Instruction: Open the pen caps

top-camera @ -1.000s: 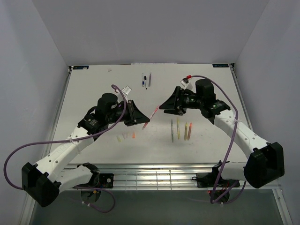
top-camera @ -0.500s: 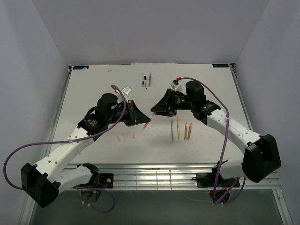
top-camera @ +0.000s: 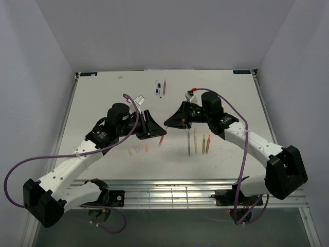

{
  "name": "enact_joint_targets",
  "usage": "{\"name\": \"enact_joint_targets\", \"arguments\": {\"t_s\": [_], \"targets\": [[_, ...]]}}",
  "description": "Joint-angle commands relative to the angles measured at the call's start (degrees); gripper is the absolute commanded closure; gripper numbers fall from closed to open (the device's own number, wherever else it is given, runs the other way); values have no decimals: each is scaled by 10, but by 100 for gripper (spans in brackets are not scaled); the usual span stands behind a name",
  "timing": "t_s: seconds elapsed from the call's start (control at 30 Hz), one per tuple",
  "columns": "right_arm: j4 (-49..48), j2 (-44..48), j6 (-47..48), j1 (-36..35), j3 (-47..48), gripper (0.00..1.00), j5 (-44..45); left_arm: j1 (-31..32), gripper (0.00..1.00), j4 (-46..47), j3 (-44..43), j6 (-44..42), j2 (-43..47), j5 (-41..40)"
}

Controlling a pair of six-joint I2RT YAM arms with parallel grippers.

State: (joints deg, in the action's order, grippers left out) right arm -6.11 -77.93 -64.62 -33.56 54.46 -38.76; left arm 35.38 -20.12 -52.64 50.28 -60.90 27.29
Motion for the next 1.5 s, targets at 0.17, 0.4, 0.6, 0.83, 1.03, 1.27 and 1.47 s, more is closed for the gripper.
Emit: {"name": "enact_joint_targets", "arguments": {"t_s": [0.17,0.4,0.6,0.83,1.03,1.27,1.47], "targets": [[-28,1,-4,-4,-3,92,2,0,50,-2,18,-6,39,16],[-38,-5,-11,-2,1,92,1,0,52,-6,26,-6,32,32],[-38,-13,-13,2,10,92,-2,2,56,-8,39,-6,36,45],[-47,-30,-19,6,26,92,-4,4,84,-8,39,-11,29,63],[-47,-61,-20,27,65,92,-9,4,100,-12,53,-8,36,66],[-30,-147,-13,91,162,92,-13,6,100,-12,88,-3,59,73],[21,-244,7,128,304,92,-18,10,100,-11,131,5,98,73]]}}
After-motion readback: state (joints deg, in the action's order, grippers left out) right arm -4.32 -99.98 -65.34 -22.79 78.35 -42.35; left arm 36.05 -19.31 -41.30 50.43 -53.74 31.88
